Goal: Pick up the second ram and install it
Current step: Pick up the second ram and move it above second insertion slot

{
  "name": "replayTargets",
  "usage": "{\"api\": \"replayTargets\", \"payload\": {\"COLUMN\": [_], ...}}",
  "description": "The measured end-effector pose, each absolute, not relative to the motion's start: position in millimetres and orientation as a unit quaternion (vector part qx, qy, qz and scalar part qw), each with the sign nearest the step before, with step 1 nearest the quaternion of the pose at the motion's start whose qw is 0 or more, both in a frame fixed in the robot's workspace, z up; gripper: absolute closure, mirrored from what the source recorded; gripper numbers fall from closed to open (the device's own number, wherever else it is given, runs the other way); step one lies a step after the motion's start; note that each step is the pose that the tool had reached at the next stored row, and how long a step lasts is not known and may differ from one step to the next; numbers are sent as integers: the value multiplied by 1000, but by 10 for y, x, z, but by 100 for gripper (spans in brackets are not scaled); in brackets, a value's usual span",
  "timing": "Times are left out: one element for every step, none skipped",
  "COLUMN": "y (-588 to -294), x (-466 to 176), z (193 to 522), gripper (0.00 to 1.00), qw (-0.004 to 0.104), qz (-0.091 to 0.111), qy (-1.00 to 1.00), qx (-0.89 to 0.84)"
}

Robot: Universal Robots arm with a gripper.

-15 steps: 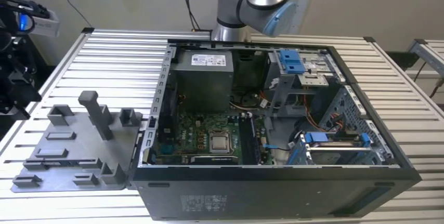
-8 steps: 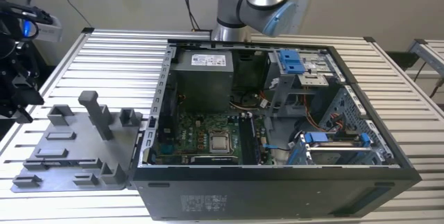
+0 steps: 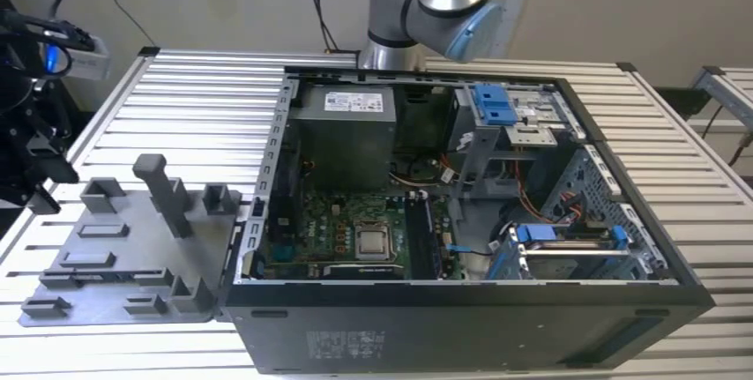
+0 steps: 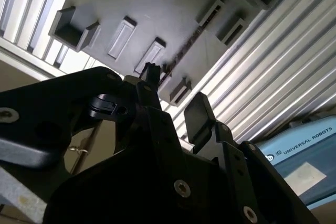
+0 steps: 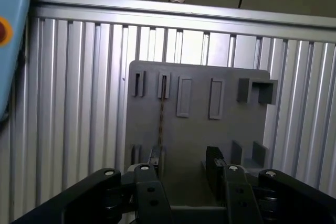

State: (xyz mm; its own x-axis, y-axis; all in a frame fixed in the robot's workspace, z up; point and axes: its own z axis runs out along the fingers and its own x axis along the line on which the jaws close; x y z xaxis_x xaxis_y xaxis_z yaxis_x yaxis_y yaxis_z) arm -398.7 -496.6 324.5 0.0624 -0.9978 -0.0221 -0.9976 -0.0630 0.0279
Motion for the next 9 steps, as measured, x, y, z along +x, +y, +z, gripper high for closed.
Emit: {"api": "replayTargets", "payload": {"y": [-4966, -4966, -4966, -4966, -4965, -4965, -4966, -4966, -4966], "x": [-3987, -3987, -3987, -3987, -3987, -3987, -3987, -3987, -3987], "z": [3236, 3229, 3221, 3214, 3207, 3199, 3189, 3180, 3169], "gripper": [52, 52, 52, 52, 52, 52, 52, 52, 52], "qw": [3, 3, 3, 3, 3, 3, 3, 3, 3], "qz": [-18, -18, -18, -18, -18, -18, -18, -18, -18], "qy": [-684, -684, -684, -684, -684, -684, -684, -684, -684], "qx": [729, 729, 729, 729, 729, 729, 729, 729, 729]}}
